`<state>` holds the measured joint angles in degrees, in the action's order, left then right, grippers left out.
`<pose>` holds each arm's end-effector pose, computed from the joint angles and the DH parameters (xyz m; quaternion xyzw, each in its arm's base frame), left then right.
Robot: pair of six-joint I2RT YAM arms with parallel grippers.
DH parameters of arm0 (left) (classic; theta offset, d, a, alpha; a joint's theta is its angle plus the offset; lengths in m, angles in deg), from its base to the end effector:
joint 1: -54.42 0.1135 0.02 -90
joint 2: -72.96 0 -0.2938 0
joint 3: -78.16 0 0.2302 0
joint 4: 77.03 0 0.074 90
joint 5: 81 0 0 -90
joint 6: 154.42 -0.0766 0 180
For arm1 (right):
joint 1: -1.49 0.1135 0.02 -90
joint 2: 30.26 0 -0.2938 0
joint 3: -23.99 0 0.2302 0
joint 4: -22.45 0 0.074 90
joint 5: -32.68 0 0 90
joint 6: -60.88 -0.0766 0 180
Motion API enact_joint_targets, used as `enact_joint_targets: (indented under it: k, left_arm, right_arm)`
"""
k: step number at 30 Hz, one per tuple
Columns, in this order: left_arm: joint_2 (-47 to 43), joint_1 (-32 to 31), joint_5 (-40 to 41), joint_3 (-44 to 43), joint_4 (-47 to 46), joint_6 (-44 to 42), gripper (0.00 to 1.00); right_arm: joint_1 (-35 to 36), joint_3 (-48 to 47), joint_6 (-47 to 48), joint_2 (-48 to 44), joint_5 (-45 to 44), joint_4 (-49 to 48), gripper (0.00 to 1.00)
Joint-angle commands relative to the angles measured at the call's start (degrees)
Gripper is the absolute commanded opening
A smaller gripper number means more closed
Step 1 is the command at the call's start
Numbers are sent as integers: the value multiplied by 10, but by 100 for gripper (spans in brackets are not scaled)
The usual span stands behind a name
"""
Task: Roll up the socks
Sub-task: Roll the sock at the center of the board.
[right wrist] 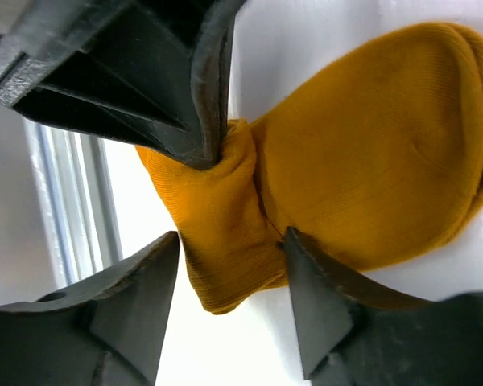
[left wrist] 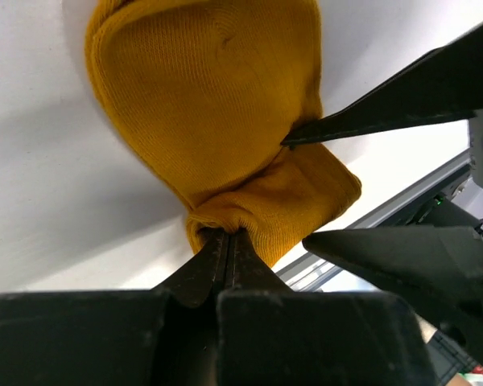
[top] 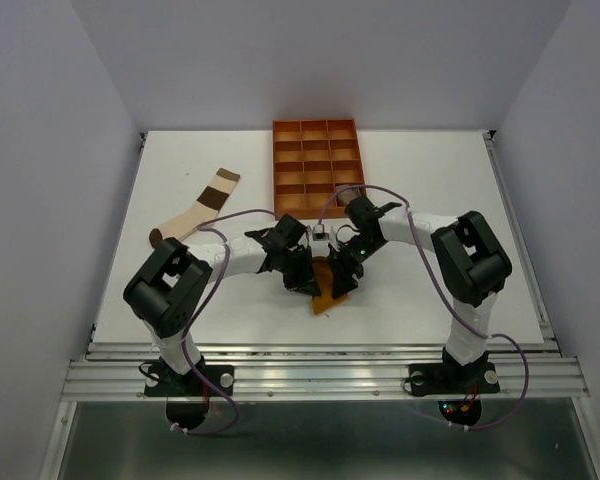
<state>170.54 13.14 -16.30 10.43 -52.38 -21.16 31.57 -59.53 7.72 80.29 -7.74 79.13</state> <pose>0.2351 -0.2500 0.1735 0.0507 0.9303 -0.3544 0.0798 0.2665 0.2217 0.1611 -0.5190 0.7436 0.4150 0.0744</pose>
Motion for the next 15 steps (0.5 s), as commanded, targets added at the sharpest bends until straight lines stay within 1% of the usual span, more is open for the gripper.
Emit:
enact_joint_targets:
  k: [1, 4, 12, 15]
  left_arm:
    - [29, -6, 32, -14, 52, 11, 0]
    - [46, -6, 33, -28, 65, 9, 0]
    - [60, -6, 33, -35, 74, 9, 0]
    - [66, -1, 24, -35, 75, 11, 0]
  right_arm:
    - [3, -6, 33, -29, -61, -17, 63]
    - [3, -5, 41, -51, -69, -22, 68]
    - [3, 10, 67, -116, -68, -41, 73]
    - [3, 31, 109, -142, -62, -41, 75]
